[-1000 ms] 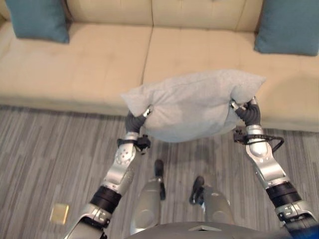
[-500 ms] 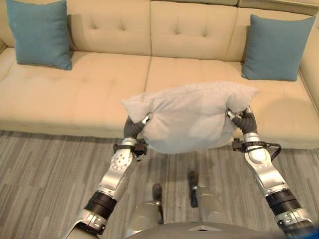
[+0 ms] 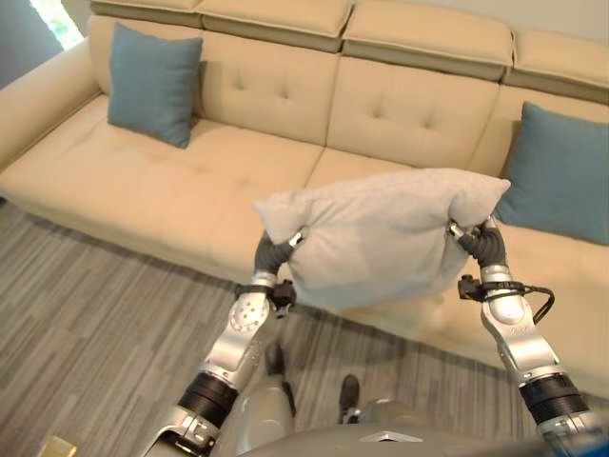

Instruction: Pick up all the scattered cushions and arrange them neatly on the sofa.

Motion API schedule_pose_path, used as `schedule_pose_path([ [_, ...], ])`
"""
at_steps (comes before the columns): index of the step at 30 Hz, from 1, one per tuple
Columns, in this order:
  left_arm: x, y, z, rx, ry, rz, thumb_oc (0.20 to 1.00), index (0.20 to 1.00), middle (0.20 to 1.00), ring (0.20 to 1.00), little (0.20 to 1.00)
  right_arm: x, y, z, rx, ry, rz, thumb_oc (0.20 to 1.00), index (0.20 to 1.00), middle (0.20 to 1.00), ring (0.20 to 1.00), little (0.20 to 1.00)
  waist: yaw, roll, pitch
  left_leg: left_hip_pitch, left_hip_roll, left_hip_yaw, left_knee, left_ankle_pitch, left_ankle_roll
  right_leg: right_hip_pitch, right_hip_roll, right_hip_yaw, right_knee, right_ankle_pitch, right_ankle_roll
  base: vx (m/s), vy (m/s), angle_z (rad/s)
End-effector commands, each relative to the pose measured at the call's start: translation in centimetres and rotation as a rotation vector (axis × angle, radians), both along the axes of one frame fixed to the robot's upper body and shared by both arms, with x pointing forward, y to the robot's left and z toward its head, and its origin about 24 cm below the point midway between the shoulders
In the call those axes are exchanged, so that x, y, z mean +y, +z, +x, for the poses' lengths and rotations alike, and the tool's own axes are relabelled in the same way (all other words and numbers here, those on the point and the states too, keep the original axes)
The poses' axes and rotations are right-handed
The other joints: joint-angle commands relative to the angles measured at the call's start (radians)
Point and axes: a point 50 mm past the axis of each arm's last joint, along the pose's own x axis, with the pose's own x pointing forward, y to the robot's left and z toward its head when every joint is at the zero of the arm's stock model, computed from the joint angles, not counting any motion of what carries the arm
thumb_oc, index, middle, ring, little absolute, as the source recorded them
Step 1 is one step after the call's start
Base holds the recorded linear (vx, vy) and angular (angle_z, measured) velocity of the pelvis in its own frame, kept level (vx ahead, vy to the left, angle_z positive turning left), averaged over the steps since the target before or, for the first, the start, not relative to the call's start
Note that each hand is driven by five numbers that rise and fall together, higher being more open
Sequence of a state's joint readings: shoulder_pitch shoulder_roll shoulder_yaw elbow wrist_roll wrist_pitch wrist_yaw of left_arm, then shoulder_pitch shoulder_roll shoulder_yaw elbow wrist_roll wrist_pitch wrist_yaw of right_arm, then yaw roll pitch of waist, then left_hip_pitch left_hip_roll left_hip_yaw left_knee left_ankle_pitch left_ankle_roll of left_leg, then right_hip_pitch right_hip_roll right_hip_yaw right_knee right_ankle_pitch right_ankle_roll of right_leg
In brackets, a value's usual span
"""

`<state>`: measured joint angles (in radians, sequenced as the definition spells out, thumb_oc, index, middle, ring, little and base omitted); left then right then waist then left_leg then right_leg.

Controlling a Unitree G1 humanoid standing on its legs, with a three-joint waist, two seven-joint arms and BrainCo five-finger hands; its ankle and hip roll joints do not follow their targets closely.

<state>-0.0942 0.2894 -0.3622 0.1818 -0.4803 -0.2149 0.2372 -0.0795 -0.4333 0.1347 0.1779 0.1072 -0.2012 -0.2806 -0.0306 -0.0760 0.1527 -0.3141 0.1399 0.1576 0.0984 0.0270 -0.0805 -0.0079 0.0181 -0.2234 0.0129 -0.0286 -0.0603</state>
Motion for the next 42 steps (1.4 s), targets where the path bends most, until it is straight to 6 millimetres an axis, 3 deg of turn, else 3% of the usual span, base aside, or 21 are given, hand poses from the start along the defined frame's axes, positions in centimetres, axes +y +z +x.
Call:
schedule_pose_path([
  [1,-2.0,4.6,1.0,-0.239,-0.115,-0.047,0.2,0.2,0.2,0.2,0.2,0.5,4.2,0.8,-0.216,0.039,0.031,0.2,0.2,0.2,0.2,0.2,-0.002,0.003,-0.051,0.061,-0.032,0.011,0.073,-0.016,0.008,0.067,-0.061,0.048,0.066,-0.118,0.117,0.28,0.257,-0.34],
  [7,-1.7,4.7,0.9,-0.244,-0.122,-0.025,0.2,0.2,0.2,0.2,0.2,1.0,3.9,1.0,-0.202,0.056,0.032,0.2,0.2,0.2,0.2,0.2,0.008,-0.008,-0.078,0.127,-0.062,0.038,0.115,-0.103,0.058,0.084,-0.134,0.094,0.121,-0.126,0.161,0.17,0.203,-0.53],
  [10,-1.3,4.9,0.9,-0.253,-0.119,-0.009,0.2,0.2,0.2,0.2,0.2,1.5,4.1,1.2,-0.205,0.073,0.036,0.2,0.2,0.2,0.2,0.2,-0.002,-0.004,-0.068,0.182,-0.089,0.058,0.109,-0.146,0.107,-0.005,-0.177,0.128,0.307,-0.048,0.208,0.11,0.246,-0.22],
  [12,-1.0,5.0,1.0,-0.258,-0.117,0.007,0.2,0.2,0.2,0.2,0.2,1.9,4.1,1.3,-0.207,0.085,0.043,0.2,0.2,0.2,0.2,0.2,-0.003,0.002,-0.056,0.208,-0.096,0.066,0.09,-0.154,0.12,-0.057,-0.19,0.13,0.384,-0.015,0.224,0.06,0.149,-0.16],
  [14,-0.9,5.1,1.0,-0.267,-0.114,0.009,0.2,0.2,0.2,0.2,0.2,2.0,4.1,1.3,-0.209,0.089,0.045,0.2,0.2,0.2,0.2,0.2,-0.005,0.007,-0.051,0.237,-0.106,0.067,0.063,-0.158,0.125,-0.101,-0.195,0.116,0.393,-0.007,0.219,0.1,0.088,-0.2],
  [18,-0.9,4.9,0.8,-0.263,-0.119,0.001,0.2,0.2,0.2,0.2,0.2,2.1,4.3,1.5,-0.212,0.1,0.035,0.2,0.2,0.2,0.2,0.2,-0.024,0.01,-0.046,0.294,-0.132,0.049,0.004,-0.165,0.122,-0.166,-0.16,0.094,0.264,-0.016,0.202,0.17,0.007,-0.14],
  [20,-1.3,5.0,1.1,-0.268,-0.123,-0.002,0.2,0.2,0.2,0.2,0.2,2.1,4.5,1.7,-0.219,0.101,0.036,0.2,0.2,0.2,0.2,0.2,-0.045,0.0,-0.03,0.325,-0.153,0.021,-0.014,-0.177,0.117,-0.216,-0.12,0.109,0.152,0.028,0.206,0.17,-0.064,-0.06],
  [24,-1.8,5.0,1.2,-0.269,-0.143,-0.001,0.2,0.2,0.2,0.2,0.2,1.8,4.3,1.4,-0.215,0.094,0.032,0.2,0.2,0.2,0.2,0.2,-0.054,-0.011,-0.038,0.327,-0.163,-0.006,0.0,-0.197,0.104,-0.166,-0.105,0.143,0.091,0.034,0.193,0.14,-0.134,0.49],
  [28,-2.5,4.4,1.0,-0.244,-0.168,-0.033,0.2,0.2,0.2,0.2,0.2,0.8,4.1,0.7,-0.21,0.07,0.027,0.2,0.2,0.2,0.2,0.2,-0.065,-0.014,-0.056,0.297,-0.12,-0.002,0.134,-0.227,0.051,-0.101,-0.105,0.111,0.068,0.016,0.162,0.14,-0.17,0.52],
  [29,-2.9,4.3,0.9,-0.238,-0.183,-0.046,0.2,0.2,0.2,0.2,0.2,0.3,4.2,0.5,-0.216,0.058,0.022,0.2,0.2,0.2,0.2,0.2,-0.069,-0.014,-0.05,0.232,-0.08,-0.004,0.295,-0.172,0.009,-0.06,-0.099,0.092,0.056,0.001,0.134,0.14,-0.226,0.5],
  [31,-2.9,4.4,1.0,-0.235,-0.176,-0.056,0.2,0.2,0.2,0.2,0.2,0.1,4.4,0.5,-0.221,0.055,0.022,0.2,0.2,0.2,0.2,0.2,-0.065,-0.015,-0.038,0.182,-0.061,-0.013,0.393,-0.132,-0.002,-0.031,-0.086,0.086,0.05,-0.018,0.111,0.1,-0.137,0.53],
  [34,-2.9,4.4,1.0,-0.233,-0.17,-0.053,0.2,0.2,0.2,0.2,0.2,0.0,4.4,0.4,-0.218,0.052,0.021,0.2,0.2,0.2,0.2,0.2,-0.049,-0.025,-0.04,0.14,-0.058,-0.034,0.301,-0.152,0.023,-0.002,-0.089,0.091,0.045,-0.043,0.108,0.16,-0.004,-0.04],
  [35,-3.1,4.5,1.0,-0.236,-0.173,-0.046,0.2,0.2,0.2,0.2,0.2,-0.2,4.4,0.4,-0.218,0.044,0.019,0.2,0.2,0.2,0.2,0.2,-0.038,-0.02,-0.041,0.116,-0.056,-0.068,0.196,-0.113,0.017,0.011,-0.08,0.098,0.04,-0.054,0.113,0.14,0.04,-0.03],
  [38,-3.0,4.7,1.1,-0.242,-0.163,-0.04,0.2,0.2,0.2,0.2,0.2,-0.2,4.4,0.5,-0.215,0.037,0.018,0.2,0.2,0.2,0.2,0.2,-0.024,-0.014,-0.034,0.095,-0.064,-0.122,0.122,-0.056,0.0,0.028,-0.072,0.116,0.045,-0.072,0.113,0.12,0.073,-0.08],
  [40,-3.1,4.5,0.9,-0.236,-0.171,-0.05,0.2,0.2,0.2,0.2,0.2,-0.2,4.4,0.5,-0.21,0.043,0.007,0.2,0.2,0.2,0.2,0.2,-0.029,0.006,-0.049,0.166,-0.066,-0.145,0.021,-0.056,0.003,0.028,-0.066,0.133,0.067,-0.089,0.121,0.2,0.192,-0.44],
  [42,-3.1,4.5,0.9,-0.238,-0.173,-0.042,0.2,0.2,0.2,0.2,0.2,-0.3,4.4,0.5,-0.211,0.042,0.003,0.2,0.2,0.2,0.2,0.2,-0.031,0.004,-0.052,0.173,-0.071,-0.14,0.03,-0.06,0.007,0.028,-0.073,0.138,0.074,-0.09,0.124,0.14,0.176,-0.64],
])
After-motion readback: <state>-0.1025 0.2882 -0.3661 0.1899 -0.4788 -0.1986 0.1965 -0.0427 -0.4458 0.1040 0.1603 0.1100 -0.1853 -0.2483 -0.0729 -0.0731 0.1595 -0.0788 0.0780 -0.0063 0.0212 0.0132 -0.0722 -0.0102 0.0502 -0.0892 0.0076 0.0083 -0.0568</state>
